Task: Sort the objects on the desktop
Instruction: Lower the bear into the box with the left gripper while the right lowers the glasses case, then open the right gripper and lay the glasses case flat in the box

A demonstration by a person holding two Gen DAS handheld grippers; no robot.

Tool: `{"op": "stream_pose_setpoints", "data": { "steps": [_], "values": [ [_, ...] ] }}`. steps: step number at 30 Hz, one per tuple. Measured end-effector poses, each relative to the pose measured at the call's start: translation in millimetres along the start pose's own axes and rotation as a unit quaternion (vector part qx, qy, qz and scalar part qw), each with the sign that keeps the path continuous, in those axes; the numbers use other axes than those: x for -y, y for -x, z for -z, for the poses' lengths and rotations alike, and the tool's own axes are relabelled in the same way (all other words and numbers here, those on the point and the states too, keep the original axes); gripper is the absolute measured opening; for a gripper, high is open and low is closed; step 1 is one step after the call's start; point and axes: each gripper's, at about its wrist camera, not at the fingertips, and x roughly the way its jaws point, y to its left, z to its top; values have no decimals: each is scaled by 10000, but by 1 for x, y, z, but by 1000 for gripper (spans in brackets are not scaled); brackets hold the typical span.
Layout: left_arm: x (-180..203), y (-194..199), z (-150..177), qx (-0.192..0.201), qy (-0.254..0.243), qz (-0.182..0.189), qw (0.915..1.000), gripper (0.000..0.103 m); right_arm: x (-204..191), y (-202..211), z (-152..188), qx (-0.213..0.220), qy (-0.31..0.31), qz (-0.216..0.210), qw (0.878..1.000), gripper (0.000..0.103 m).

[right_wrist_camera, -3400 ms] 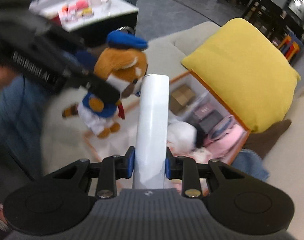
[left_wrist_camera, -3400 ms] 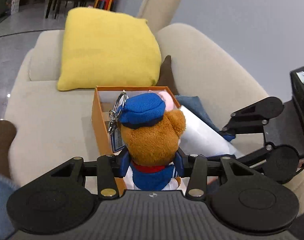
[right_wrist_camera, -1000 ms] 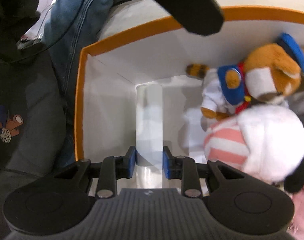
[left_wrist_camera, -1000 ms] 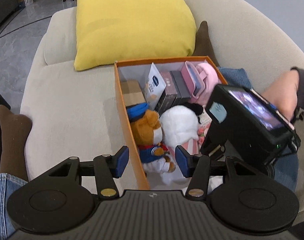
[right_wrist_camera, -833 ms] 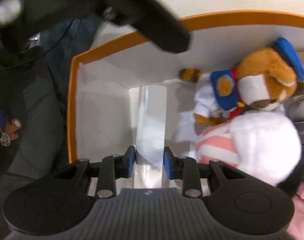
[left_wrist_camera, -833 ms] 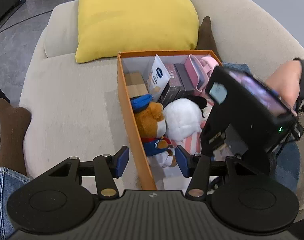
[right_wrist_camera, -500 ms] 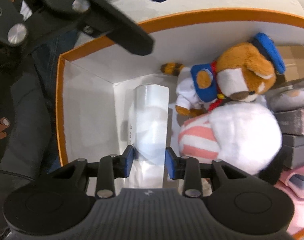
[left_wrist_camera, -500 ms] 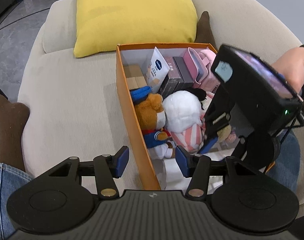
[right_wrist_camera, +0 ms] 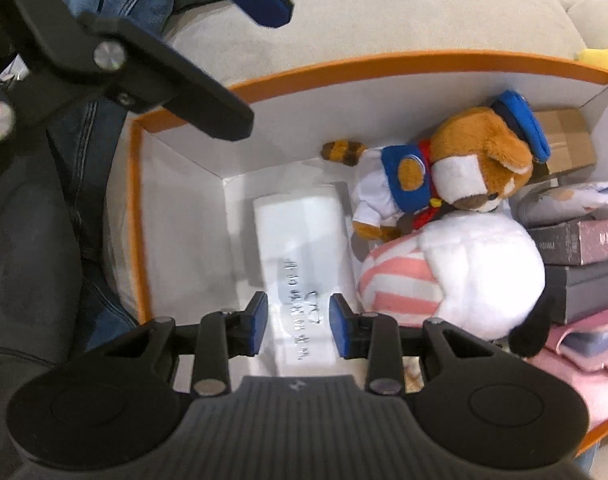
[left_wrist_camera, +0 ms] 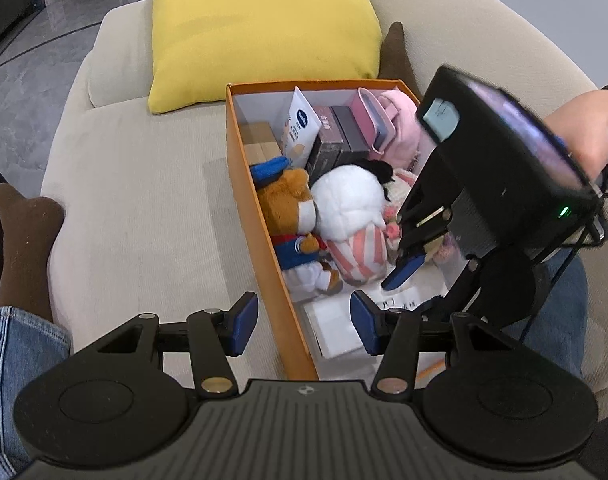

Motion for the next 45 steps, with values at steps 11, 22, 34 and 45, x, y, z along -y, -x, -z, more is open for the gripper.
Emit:
{"op": "stream_pose_setpoints", "data": {
  "steps": [11, 22, 34, 45],
  "values": [
    [29, 24, 28, 324, -325, -95, 9989, 60, -20, 53, 17, 709, -1238, 963, 9851, 49],
    [53, 40, 54, 899, -241, -333, 9951, 66, -98, 77, 45, 1994, -2398, 2205, 9242, 52],
    [63, 29, 74, 1455, 0, -705, 9868, 73, -114, 66, 88, 3173, -4494, 2656, 7917, 63],
    [61, 1, 86, 1630, 118, -1035, 9811, 73, -121, 31, 89, 3753, -4880, 3073, 7257, 64]
  ]
}}
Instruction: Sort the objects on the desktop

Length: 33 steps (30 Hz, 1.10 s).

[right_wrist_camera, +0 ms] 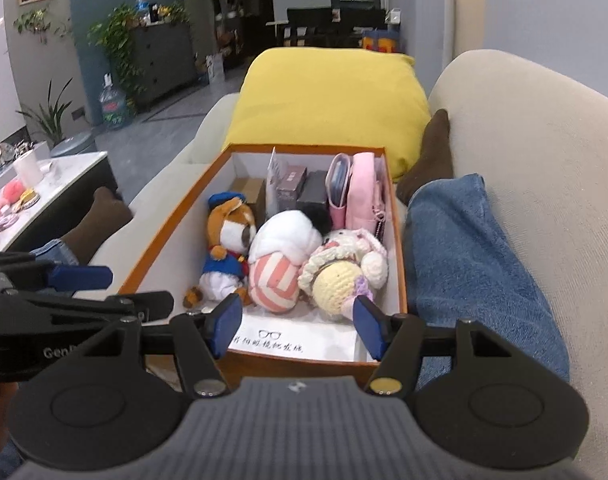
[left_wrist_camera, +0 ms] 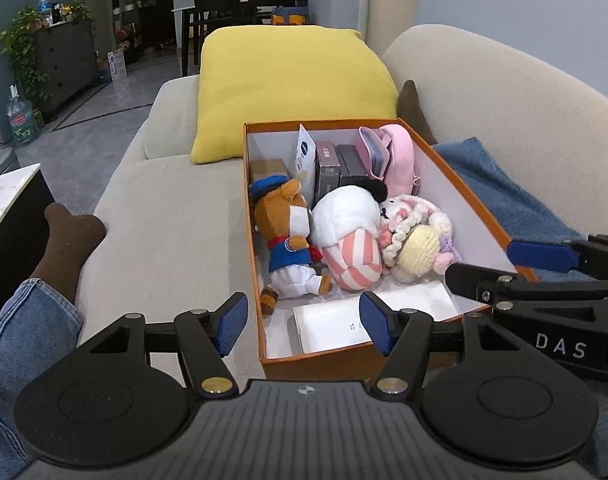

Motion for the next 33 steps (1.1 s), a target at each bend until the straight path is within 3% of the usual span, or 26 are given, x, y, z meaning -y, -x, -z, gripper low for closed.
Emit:
{"op": "stream_pose_setpoints", "data": {
  "steps": [4, 16, 22, 25, 33],
  "values": [
    [0, -3, 5, 79, -24, -59, 9999, 74, 3, -5, 3, 82, 21, -11, 10000, 69],
    [11, -20, 11, 69, -125, -208, 9997, 79, 19, -17, 24, 136, -87, -134, 9998, 71],
    [12, -29, 15, 135, -65, -334, 9993, 82, 18, -19, 35, 455, 105, -101, 9989, 74],
    [10, -31, 17, 182, 67, -353, 9992, 88, 19, -19, 37, 552, 105, -137, 9983, 75],
    [8, -31, 18, 213, 92, -350, 9991, 89, 19, -19, 38, 651, 114, -161, 9977, 75]
  ]
}}
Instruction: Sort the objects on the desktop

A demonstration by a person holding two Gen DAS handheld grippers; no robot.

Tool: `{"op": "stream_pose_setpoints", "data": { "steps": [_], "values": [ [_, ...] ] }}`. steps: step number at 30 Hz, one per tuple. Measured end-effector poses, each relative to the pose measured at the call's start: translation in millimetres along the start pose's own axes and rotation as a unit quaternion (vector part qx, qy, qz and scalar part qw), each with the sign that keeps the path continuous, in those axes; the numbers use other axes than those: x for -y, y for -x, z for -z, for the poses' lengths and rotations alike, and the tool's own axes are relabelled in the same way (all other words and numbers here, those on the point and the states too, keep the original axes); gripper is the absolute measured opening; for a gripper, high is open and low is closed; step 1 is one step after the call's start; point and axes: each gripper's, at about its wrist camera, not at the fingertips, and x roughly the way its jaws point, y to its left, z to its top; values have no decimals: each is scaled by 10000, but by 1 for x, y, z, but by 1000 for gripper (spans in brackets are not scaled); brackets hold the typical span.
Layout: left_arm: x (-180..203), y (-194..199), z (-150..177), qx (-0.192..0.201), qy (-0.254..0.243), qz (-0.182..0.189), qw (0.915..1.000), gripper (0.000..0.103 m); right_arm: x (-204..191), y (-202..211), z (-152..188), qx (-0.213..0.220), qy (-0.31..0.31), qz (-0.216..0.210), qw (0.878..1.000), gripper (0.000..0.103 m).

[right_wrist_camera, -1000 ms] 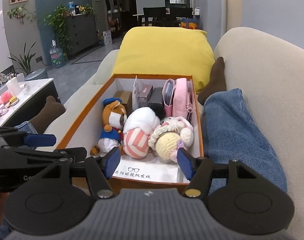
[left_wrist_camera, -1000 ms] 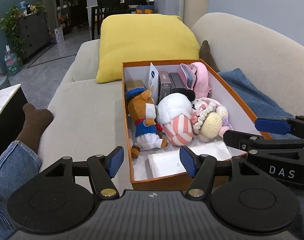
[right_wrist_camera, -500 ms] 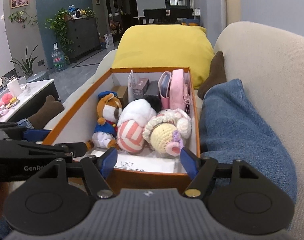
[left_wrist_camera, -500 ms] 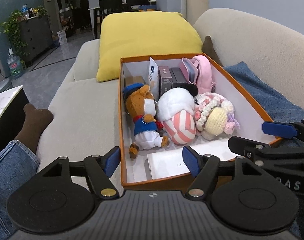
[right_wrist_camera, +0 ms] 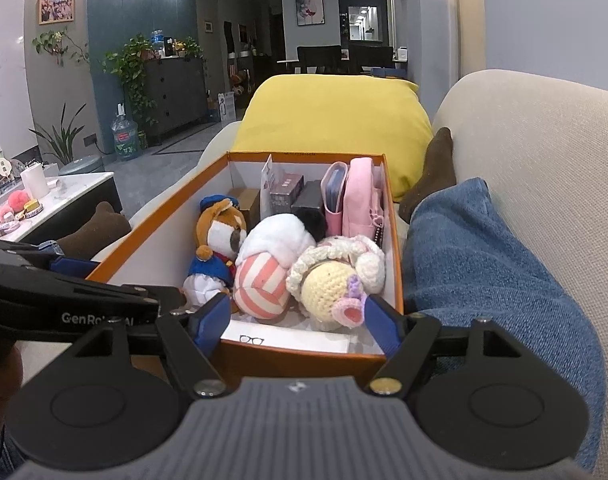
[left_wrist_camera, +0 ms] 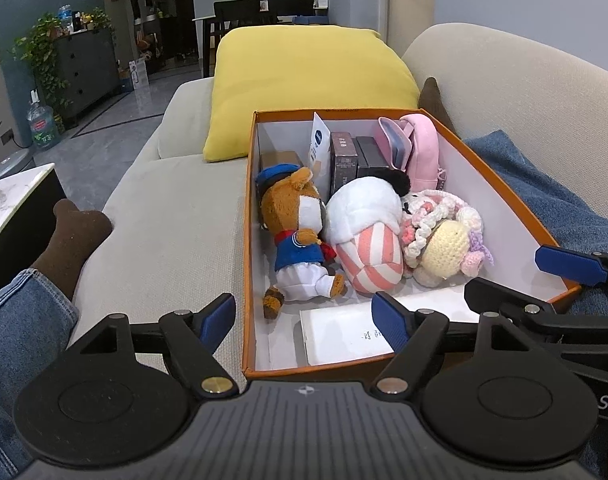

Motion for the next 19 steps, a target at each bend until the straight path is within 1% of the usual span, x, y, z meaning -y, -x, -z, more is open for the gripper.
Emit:
{"op": "stream_pose_setpoints", "data": {
  "steps": [19],
  "values": [
    [0, 0, 0, -9, 51, -12, 10000, 90, 0, 0, 0, 4, 4, 2, 10000, 76]
  ]
}}
